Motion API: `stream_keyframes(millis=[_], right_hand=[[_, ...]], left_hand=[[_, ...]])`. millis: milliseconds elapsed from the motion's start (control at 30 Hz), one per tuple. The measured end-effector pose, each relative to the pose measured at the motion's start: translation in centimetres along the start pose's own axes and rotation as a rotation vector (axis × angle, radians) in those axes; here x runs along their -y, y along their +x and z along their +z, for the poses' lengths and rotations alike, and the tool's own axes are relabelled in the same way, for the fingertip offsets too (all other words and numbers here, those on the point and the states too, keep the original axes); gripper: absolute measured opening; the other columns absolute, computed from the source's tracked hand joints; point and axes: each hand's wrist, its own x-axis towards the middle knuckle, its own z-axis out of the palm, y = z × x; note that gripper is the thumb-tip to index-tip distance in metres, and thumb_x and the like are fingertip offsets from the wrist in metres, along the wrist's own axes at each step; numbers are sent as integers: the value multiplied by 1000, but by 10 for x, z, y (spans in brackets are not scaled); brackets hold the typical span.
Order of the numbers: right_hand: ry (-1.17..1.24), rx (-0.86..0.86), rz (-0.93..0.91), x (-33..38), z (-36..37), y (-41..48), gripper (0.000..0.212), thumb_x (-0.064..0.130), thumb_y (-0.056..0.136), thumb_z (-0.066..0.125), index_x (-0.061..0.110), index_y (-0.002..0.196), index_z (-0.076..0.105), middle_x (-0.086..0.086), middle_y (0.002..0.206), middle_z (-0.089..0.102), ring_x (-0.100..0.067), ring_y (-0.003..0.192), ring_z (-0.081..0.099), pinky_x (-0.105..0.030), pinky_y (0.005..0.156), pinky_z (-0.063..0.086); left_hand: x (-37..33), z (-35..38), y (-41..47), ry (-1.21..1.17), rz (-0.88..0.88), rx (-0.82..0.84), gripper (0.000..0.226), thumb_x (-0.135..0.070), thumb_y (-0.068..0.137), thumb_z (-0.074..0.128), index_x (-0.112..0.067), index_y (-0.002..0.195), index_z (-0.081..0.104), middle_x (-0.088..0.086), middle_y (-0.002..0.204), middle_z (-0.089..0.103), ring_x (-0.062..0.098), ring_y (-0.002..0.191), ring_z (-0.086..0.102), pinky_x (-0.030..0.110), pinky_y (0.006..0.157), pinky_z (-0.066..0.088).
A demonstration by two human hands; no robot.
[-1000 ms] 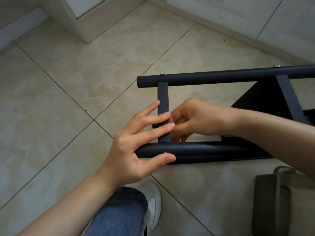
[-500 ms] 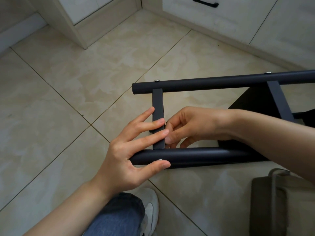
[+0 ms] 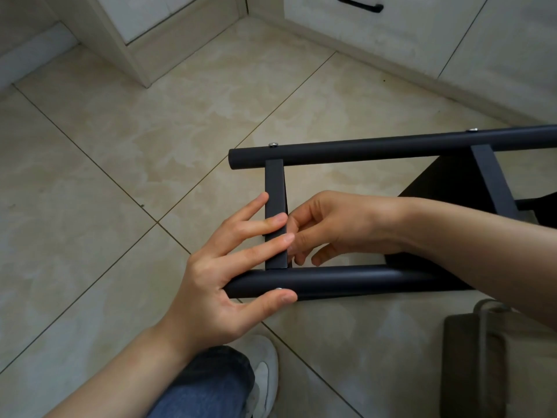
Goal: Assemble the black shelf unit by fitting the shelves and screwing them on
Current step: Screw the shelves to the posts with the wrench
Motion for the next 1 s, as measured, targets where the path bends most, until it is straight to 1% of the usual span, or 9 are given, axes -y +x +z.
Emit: stream_keyframes(millis=[100, 167, 267, 433, 600, 767, 833, 900, 1000], right_hand=[[-23, 12, 2, -2, 2, -1, 8, 15, 91, 68, 9, 91, 72, -17, 94, 71, -17, 83, 66, -27, 79, 55], [-44, 10, 14, -4, 3, -2, 19, 17, 92, 68, 0, 102, 69, -21, 102, 71, -18, 87, 66, -30, 84, 54], [1, 24, 32, -4, 4, -2, 19, 16, 93, 67, 0, 103, 69, -16, 99, 71, -18, 88, 67, -32, 85, 53], [28, 49, 69, -7, 6, -5, 18, 17, 94, 66, 3, 103, 72, -7, 94, 72, -14, 85, 67, -27, 81, 55], [37, 60, 82, -10, 11, -6, 25, 18, 94, 65, -1, 111, 68, -6, 97, 71, -15, 87, 64, -30, 84, 53], [115, 103, 130, -14, 11, -3, 29, 19, 94, 64, 0, 117, 66, -5, 100, 70, -16, 89, 64, -29, 83, 54], [156, 145, 161, -14, 10, -1, 25, 21, 94, 64, 5, 112, 69, -5, 100, 70, -15, 89, 64, -28, 81, 56], [178, 194, 187, -14, 9, 0, 14, 23, 94, 64, 15, 97, 75, -2, 95, 72, -12, 86, 67, -25, 77, 56], [179, 227, 204, -13, 8, 1, 17, 25, 94, 63, 23, 84, 78, 1, 90, 73, -10, 84, 68, -25, 73, 56]], left_hand=[[0, 0, -1, 3, 3, 3, 51, -40, 91, 69, -3, 125, 62, 13, 136, 58, 33, 145, 40, 42, 117, 37], [-1, 0, -1, 3, 5, 6, 51, -39, 90, 69, -3, 125, 62, 14, 136, 58, 33, 145, 40, 43, 117, 37], [-1, 1, -2, 3, 10, 10, 50, -37, 89, 70, -3, 125, 61, 15, 136, 58, 34, 145, 40, 43, 117, 37], [-2, 1, -6, -3, 18, 14, 50, -42, 93, 67, -4, 125, 62, 13, 137, 57, 33, 145, 40, 42, 117, 37], [-2, 3, -9, -3, 20, 14, 55, -42, 93, 68, 2, 125, 62, 14, 137, 59, 36, 145, 41, 44, 117, 37], [-3, 3, -9, -9, 22, 13, 52, -43, 93, 67, -1, 124, 62, 14, 136, 58, 36, 145, 41, 43, 117, 37], [-3, 3, -9, -10, 22, 12, 52, -42, 93, 67, -1, 124, 62, 14, 136, 58, 36, 145, 41, 43, 117, 37], [-2, 3, -9, -12, 21, 10, 52, -42, 93, 67, 0, 124, 63, 14, 136, 58, 36, 145, 41, 43, 117, 37], [-3, 3, -8, -14, 22, 10, 53, -42, 93, 68, 1, 123, 62, 15, 136, 58, 37, 144, 41, 43, 117, 37]])
